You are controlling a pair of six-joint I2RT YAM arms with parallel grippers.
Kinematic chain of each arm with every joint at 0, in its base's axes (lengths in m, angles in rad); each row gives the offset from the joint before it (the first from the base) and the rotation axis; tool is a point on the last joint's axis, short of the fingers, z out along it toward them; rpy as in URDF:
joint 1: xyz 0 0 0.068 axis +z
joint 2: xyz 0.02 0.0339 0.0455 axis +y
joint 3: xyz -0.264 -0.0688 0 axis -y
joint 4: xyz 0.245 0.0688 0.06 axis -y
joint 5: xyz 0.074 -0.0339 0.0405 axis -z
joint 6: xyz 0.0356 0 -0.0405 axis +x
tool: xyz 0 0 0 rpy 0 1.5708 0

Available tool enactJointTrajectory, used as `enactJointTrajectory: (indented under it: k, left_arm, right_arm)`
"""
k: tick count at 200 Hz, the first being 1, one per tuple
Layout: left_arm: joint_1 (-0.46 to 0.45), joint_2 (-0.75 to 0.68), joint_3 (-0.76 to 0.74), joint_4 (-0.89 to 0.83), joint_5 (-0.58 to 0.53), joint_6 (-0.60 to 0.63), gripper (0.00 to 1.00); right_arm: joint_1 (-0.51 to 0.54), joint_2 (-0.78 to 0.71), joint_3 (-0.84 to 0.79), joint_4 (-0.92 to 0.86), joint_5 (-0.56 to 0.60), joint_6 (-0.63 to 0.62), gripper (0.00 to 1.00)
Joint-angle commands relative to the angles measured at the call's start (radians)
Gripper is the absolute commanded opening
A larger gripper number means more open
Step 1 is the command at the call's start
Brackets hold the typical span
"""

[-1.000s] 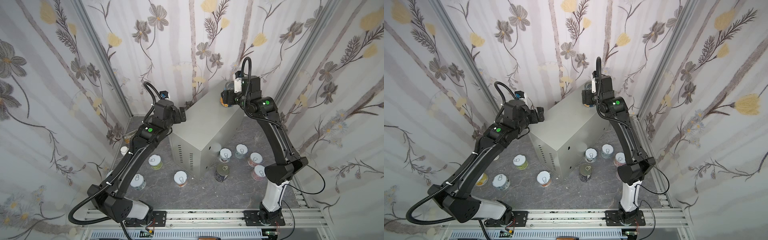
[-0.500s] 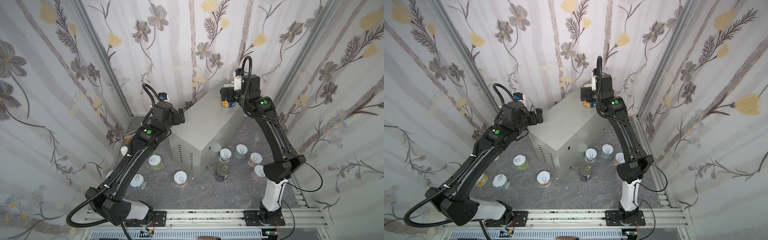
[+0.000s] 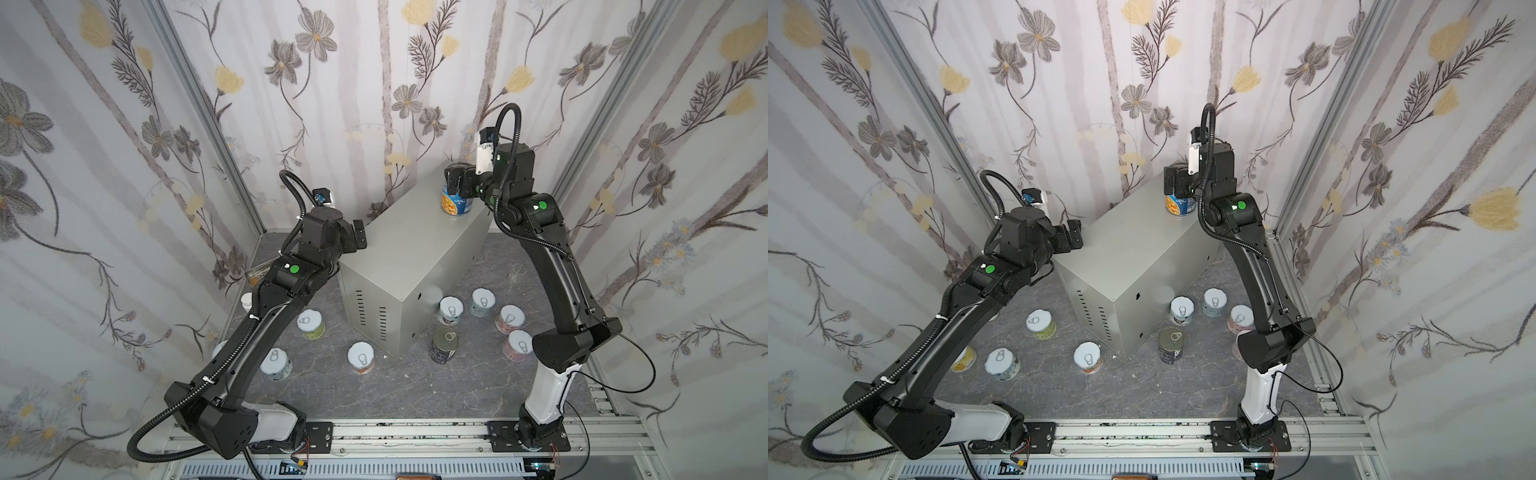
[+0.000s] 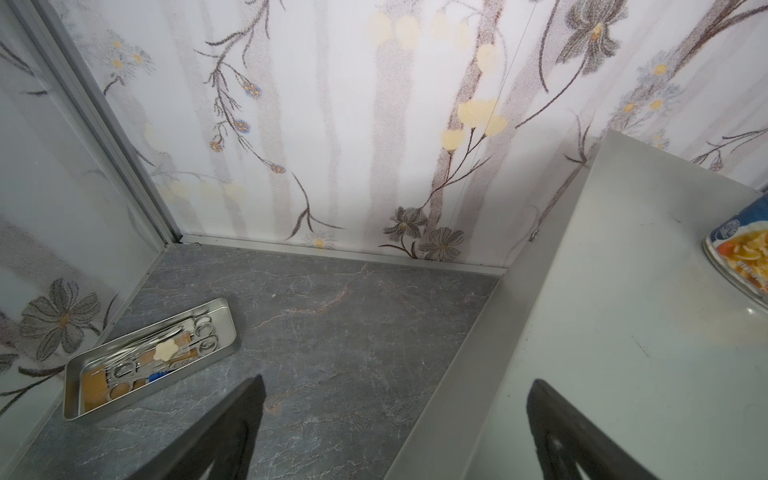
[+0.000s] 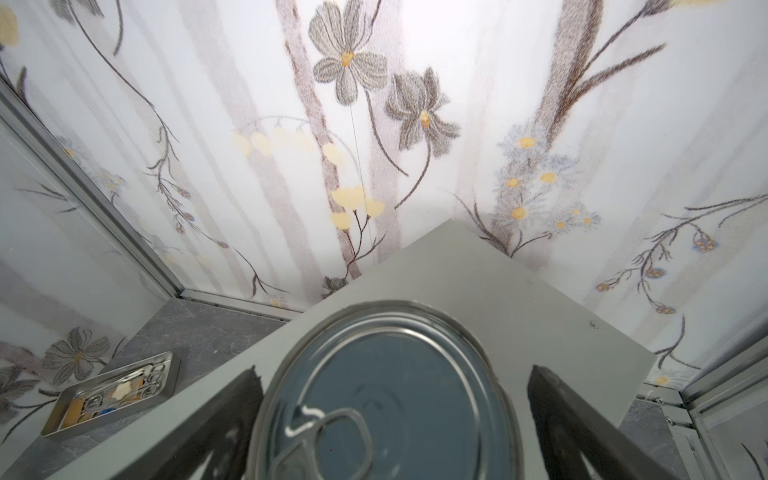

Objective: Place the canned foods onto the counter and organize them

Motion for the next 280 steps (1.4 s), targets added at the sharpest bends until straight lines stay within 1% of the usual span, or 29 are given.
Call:
enactJointTrajectory:
  k: [1,42,64,75,85,99,135,175,192,213,260,264,280]
  left_arm:
    - [0.001,-0.017,-0.013,0.026,-0.021,-0.005,1.0]
    - [0.001,-0.056,-0.046,0.033,-0.014,-0.017,1.0]
    - [0.003,-0.081,-0.07,0.042,-0.009,-0.018,1.0]
    - [0.004,-0.081,-0.085,0.044,-0.008,-0.019,1.0]
    - [0.005,-0.118,-0.1,0.046,-0.008,-0.021,1.0]
    - [0.01,-0.138,-0.124,0.048,-0.005,-0.028,1.0]
    - [0.016,-0.187,-0.173,0.049,0.003,-0.044,1.0]
    - [0.037,-0.238,-0.215,0.049,-0.001,-0.055,1.0]
    - [0.058,-0.242,-0.217,0.049,0.009,-0.06,1.0]
    - [0.098,-0.23,-0.212,0.052,0.041,-0.07,1.0]
    - [0.166,-0.185,-0.18,0.075,0.099,-0.071,1.0]
    - [0.17,-0.18,-0.177,0.077,0.103,-0.07,1.0]
    - [0.178,-0.162,-0.162,0.085,0.118,-0.071,1.0]
  right_arm:
    - [0.0,-0.029,0.003,0.083,-0.01,-0.015,1.0]
    - [-0.001,-0.091,0.002,0.049,-0.031,-0.01,0.99]
    - [0.001,-0.121,0.001,0.014,-0.057,-0.01,0.93]
    - [0.005,-0.138,-0.008,-0.005,-0.063,-0.009,0.88]
    - [0.009,-0.158,-0.032,-0.011,-0.067,-0.011,0.85]
    - [0.017,-0.208,-0.116,0.015,-0.062,-0.013,0.84]
    - [0.03,-0.376,-0.417,0.158,-0.051,0.004,0.87]
    - [0.036,-0.482,-0.611,0.229,-0.067,0.015,0.88]
    - [0.037,-0.49,-0.661,0.247,-0.069,0.015,0.86]
    - [0.036,-0.479,-0.68,0.254,-0.073,0.016,0.83]
    - [0.034,-0.433,-0.667,0.274,-0.063,0.015,0.83]
    - [0.033,-0.402,-0.661,0.275,-0.064,0.016,0.83]
    - [0.033,-0.367,-0.637,0.275,-0.068,0.017,0.83]
